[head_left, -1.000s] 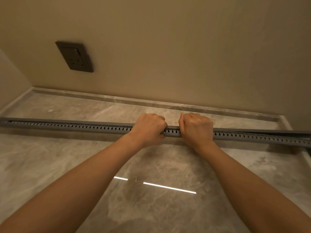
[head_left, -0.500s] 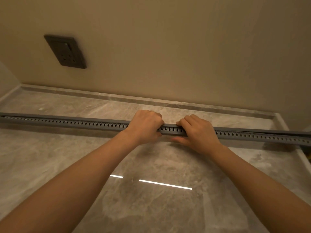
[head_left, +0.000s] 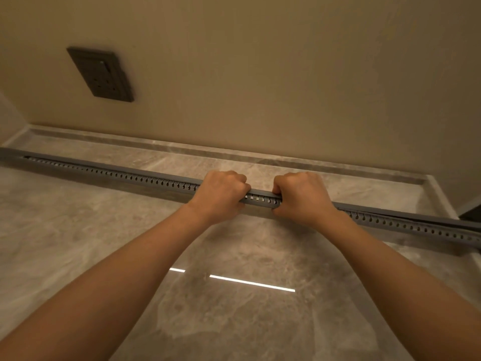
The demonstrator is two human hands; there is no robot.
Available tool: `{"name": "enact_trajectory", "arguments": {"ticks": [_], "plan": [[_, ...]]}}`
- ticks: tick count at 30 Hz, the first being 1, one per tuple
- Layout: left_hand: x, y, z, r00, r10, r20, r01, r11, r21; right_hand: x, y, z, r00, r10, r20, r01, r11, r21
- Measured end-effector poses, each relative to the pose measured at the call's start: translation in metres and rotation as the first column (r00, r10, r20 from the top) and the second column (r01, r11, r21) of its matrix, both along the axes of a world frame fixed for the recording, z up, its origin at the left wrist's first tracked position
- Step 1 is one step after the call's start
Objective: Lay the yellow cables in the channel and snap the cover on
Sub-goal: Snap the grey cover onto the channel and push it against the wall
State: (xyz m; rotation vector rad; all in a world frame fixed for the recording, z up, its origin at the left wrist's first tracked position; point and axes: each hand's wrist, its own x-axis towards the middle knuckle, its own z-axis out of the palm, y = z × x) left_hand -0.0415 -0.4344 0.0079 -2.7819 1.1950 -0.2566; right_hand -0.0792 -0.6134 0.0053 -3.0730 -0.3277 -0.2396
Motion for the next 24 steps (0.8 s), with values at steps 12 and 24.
{"name": "enact_trajectory", "arguments": {"ticks": [12,24], "plan": [[-0.018,-0.017,-0.014,0.992,-0.074,-0.099,0.04,0.949,-0.313,-0.006,0.007,-0.014,0.983,-0.012,0.184,-0.022,0.983,0.181],[-0.022,-0.019,-0.01,0.987,-0.16,0.014,0.16,0.973,-0.167,-0.03,-0.001,-0.027,0.97,0.013,0.242,-0.078,0.962,0.261]]}}
